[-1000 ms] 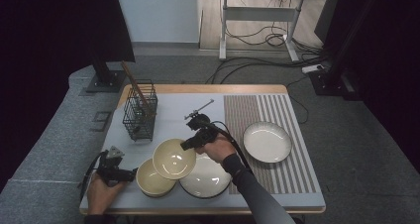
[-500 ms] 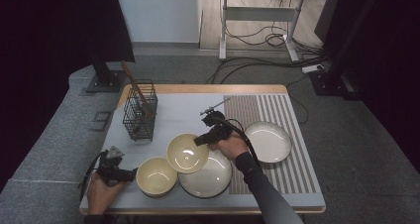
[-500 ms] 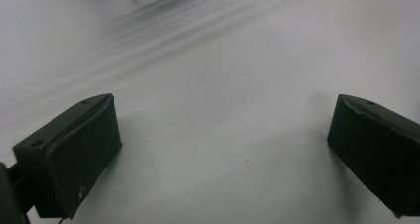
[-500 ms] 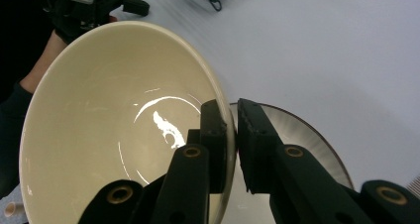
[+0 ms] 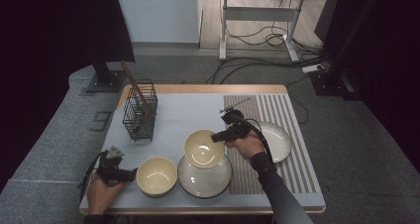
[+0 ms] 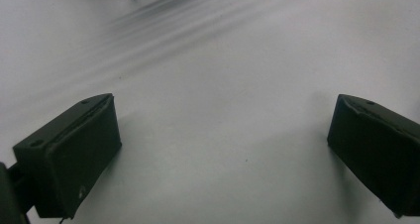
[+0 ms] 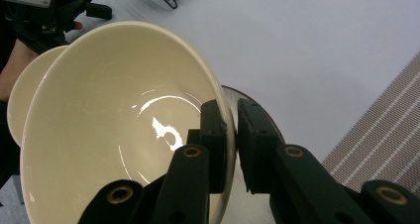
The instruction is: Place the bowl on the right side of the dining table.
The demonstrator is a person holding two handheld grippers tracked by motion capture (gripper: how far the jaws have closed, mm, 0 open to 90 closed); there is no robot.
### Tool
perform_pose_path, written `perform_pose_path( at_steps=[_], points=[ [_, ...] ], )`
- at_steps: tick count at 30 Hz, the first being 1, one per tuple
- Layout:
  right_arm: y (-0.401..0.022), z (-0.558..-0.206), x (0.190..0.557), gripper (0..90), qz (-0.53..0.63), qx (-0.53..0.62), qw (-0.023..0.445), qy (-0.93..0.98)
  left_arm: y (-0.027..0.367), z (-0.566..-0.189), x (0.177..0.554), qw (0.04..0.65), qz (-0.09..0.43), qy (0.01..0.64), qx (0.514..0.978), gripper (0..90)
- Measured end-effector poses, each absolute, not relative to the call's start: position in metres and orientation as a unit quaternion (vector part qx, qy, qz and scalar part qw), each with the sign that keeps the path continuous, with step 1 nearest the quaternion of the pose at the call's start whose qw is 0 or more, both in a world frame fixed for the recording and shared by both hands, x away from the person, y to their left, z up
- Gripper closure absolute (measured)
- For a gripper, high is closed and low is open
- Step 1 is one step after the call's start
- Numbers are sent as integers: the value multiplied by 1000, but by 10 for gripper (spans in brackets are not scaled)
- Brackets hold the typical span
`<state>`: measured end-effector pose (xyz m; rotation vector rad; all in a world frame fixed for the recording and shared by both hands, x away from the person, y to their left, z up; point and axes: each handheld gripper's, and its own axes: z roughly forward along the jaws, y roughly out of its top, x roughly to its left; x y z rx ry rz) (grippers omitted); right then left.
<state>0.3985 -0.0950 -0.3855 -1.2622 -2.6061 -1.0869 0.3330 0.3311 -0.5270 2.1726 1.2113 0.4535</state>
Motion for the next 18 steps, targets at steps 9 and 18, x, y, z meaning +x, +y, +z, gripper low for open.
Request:
perform_pose_path(
  at_steps=[9,18],
  points=[
    [-119,-392,402,817,-347,-436,14,-830,331,-527,333,302,171,456,819,0],
    [-145,-397,405,817,-343,-467,1,-815,331,-527,333,302,171,457,819,0]
  ],
)
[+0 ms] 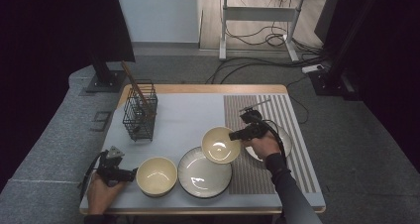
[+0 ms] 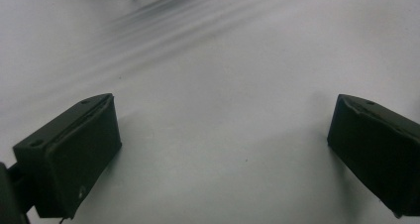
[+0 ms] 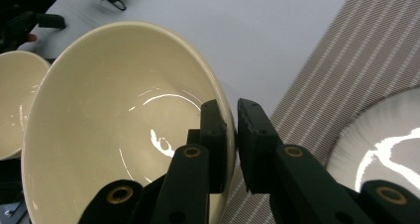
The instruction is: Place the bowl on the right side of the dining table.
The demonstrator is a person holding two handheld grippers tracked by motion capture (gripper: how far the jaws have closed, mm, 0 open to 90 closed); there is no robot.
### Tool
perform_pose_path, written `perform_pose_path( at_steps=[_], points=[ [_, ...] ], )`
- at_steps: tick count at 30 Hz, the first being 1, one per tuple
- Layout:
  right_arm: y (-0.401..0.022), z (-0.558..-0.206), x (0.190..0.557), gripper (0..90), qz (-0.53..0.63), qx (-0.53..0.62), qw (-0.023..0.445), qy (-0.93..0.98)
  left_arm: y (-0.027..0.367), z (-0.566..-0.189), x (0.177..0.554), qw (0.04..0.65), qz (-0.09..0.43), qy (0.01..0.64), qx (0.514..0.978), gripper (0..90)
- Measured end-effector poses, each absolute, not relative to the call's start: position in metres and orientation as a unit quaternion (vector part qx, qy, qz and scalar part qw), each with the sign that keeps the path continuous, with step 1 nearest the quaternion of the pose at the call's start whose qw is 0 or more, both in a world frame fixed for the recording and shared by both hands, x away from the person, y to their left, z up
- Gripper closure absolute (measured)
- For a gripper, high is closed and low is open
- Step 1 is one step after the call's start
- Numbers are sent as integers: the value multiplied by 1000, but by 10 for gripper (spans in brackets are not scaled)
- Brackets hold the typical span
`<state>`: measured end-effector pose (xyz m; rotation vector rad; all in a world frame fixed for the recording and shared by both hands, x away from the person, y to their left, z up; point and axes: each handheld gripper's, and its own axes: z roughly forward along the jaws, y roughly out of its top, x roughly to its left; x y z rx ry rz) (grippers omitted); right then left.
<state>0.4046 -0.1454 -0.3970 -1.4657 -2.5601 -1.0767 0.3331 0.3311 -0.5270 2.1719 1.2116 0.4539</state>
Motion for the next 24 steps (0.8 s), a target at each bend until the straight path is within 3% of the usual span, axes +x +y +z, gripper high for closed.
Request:
perform_pose_path(
  at_steps=[24],
  points=[
    [-206,-403,411,817,-329,-532,-28,-780,331,-527,333,302,171,457,819,0]
  ],
)
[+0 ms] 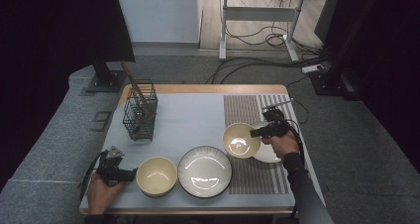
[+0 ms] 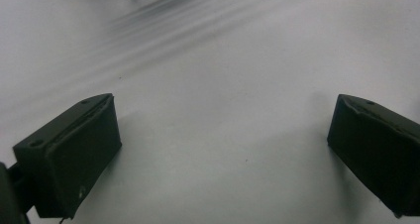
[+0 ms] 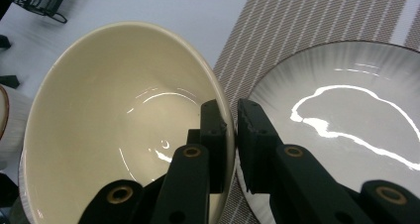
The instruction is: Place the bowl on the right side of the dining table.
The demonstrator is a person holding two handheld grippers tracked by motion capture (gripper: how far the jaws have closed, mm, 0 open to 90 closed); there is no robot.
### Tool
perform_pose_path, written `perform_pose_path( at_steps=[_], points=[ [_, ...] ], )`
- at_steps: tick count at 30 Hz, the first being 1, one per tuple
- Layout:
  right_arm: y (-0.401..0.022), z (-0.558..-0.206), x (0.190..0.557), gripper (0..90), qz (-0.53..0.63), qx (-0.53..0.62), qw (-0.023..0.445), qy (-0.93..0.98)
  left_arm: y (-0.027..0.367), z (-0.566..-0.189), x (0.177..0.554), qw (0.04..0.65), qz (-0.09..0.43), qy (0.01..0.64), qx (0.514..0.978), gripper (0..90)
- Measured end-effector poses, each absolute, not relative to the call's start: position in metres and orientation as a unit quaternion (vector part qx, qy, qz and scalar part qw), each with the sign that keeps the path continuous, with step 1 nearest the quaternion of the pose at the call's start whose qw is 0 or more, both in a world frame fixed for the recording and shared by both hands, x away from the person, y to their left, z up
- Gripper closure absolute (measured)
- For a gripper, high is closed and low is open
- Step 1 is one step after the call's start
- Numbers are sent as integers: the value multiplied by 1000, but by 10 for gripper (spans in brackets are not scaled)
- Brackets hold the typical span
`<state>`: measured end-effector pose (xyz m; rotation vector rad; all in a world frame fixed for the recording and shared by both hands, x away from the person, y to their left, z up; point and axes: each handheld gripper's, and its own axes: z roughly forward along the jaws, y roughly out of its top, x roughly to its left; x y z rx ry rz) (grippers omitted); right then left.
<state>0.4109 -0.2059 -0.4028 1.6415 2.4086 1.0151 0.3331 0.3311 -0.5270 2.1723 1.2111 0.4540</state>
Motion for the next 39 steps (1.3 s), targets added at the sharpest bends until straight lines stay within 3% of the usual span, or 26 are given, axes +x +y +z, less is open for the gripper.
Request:
perform_pose_path(
  at_steps=[39],
  points=[
    [-275,-440,423,816,289,604,50,741,331,-527,333,302,171,457,819,0]
  ],
)
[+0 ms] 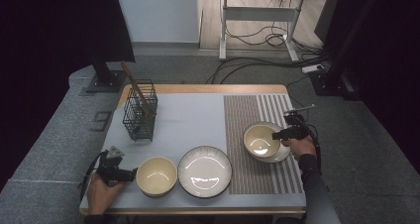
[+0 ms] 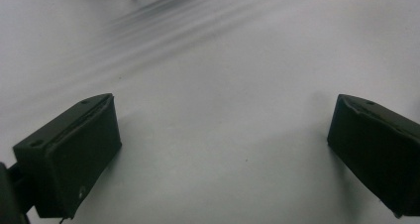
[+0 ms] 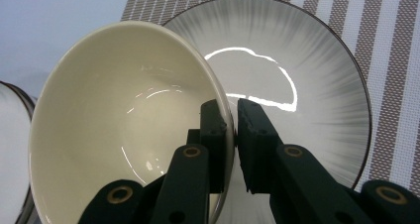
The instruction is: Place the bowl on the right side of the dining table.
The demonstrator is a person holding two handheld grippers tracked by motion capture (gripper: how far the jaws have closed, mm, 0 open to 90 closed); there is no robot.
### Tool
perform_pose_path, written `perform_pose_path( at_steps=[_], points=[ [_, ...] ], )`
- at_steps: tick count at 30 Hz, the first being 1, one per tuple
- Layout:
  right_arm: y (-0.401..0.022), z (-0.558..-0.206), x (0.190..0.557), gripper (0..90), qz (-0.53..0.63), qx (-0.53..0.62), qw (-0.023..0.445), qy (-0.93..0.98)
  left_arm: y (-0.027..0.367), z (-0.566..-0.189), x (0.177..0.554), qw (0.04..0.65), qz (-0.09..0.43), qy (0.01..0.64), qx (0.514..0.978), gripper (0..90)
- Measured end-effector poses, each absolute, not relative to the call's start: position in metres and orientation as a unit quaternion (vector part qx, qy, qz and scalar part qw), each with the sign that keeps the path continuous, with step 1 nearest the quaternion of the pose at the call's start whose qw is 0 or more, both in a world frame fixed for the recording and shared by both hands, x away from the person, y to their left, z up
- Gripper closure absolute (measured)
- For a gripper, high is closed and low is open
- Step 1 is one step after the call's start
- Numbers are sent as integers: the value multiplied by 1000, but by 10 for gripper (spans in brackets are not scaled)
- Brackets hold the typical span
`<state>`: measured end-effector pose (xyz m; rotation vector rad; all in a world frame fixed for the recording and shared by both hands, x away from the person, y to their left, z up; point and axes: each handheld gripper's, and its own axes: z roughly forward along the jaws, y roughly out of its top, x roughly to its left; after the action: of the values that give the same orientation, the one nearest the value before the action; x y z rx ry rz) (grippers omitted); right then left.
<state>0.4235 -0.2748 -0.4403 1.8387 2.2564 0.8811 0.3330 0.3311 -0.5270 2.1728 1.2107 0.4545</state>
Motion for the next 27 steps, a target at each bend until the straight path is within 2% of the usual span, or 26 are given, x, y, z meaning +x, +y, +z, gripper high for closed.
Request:
perform_pose_path(
  at_steps=[27],
  points=[
    [-291,-452,432,833,292,609,62,735,331,-527,333,302,172,456,819,0]
  ],
)
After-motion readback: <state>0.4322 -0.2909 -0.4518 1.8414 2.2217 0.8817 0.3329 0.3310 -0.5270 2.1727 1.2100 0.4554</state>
